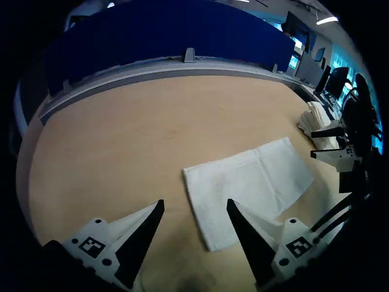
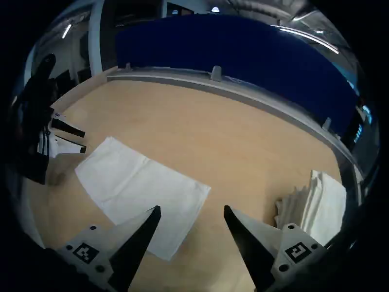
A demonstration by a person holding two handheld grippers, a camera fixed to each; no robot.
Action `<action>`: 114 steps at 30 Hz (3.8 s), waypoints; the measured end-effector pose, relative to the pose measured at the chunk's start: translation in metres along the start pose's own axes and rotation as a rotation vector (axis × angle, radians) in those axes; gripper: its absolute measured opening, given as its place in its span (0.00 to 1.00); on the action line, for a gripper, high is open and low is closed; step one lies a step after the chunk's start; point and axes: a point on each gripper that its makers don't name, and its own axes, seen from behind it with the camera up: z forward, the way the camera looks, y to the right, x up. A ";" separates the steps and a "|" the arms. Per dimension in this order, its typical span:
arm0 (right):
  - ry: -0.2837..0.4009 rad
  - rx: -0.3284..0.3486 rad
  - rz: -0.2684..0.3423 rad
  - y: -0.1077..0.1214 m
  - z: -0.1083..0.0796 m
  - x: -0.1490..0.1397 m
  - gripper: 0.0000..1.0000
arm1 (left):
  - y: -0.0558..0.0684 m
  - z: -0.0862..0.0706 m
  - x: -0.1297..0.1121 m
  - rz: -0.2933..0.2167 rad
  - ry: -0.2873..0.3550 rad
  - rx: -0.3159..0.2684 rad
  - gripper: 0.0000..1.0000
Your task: Fold towel
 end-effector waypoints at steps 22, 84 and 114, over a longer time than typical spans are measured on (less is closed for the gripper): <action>-0.030 0.000 0.008 -0.009 -0.014 -0.036 1.00 | -0.004 -0.026 -0.029 -0.011 -0.013 0.018 0.96; -0.117 0.104 -0.031 -0.047 -0.013 -0.084 0.04 | -0.008 -0.083 -0.111 -0.089 -0.059 0.059 0.95; 0.109 0.202 -0.215 -0.108 -0.033 0.076 0.04 | -0.007 -0.100 -0.090 -0.160 0.025 0.059 0.95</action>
